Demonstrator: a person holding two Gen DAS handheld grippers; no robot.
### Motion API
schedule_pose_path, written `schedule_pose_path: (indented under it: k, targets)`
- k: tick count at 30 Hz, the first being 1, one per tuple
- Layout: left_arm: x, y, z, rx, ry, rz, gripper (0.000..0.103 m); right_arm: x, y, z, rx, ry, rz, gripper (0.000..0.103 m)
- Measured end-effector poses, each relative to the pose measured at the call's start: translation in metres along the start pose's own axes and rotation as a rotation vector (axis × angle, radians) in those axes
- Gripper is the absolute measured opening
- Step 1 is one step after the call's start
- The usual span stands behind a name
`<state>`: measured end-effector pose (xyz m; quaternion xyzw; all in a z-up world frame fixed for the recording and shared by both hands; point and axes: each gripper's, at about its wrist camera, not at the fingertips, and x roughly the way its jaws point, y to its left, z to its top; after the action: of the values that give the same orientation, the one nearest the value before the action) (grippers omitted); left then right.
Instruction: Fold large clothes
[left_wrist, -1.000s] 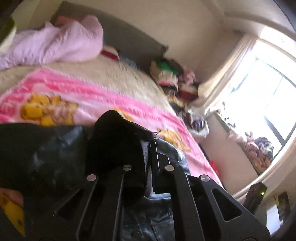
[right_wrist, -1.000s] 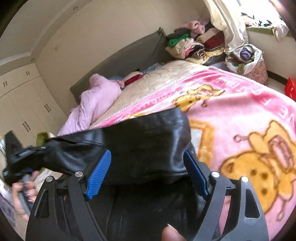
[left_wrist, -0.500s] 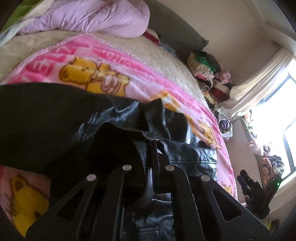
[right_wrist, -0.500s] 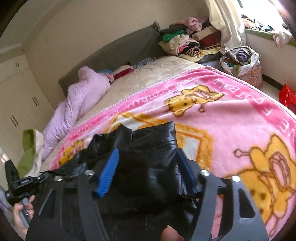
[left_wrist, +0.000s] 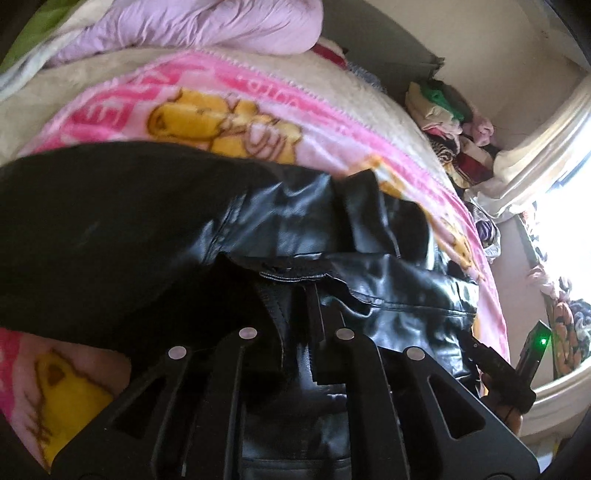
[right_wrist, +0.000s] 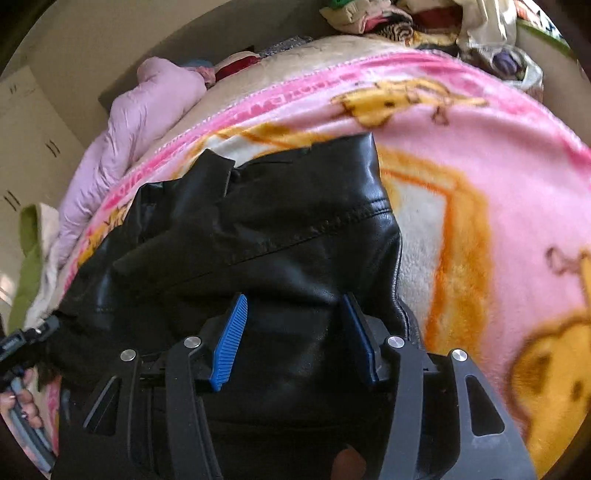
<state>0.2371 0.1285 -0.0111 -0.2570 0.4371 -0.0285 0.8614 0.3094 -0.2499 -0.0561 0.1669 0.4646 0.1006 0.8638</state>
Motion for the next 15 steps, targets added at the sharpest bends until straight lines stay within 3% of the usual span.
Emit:
schedule_pose_path:
  k: [5,10,12,15]
  targets:
    - [0.002,0.002,-0.004,0.011,0.003,0.059,0.014,-0.013,0.011,0.0,-0.025,-0.023,-0.015,0.052]
    - [-0.027,-0.007,-0.01,0.043,-0.087,0.051,0.021,-0.046,0.039,-0.015,-0.095,-0.069,0.03,0.061]
    - [-0.039,-0.008,-0.013,0.055,-0.142,0.058,0.036,-0.054,0.053,-0.021,-0.146,-0.083,0.041,0.065]
    - [-0.055,-0.012,-0.019,0.078,-0.204,0.059,0.044,-0.063,0.074,-0.029,-0.204,-0.094,0.068,0.073]
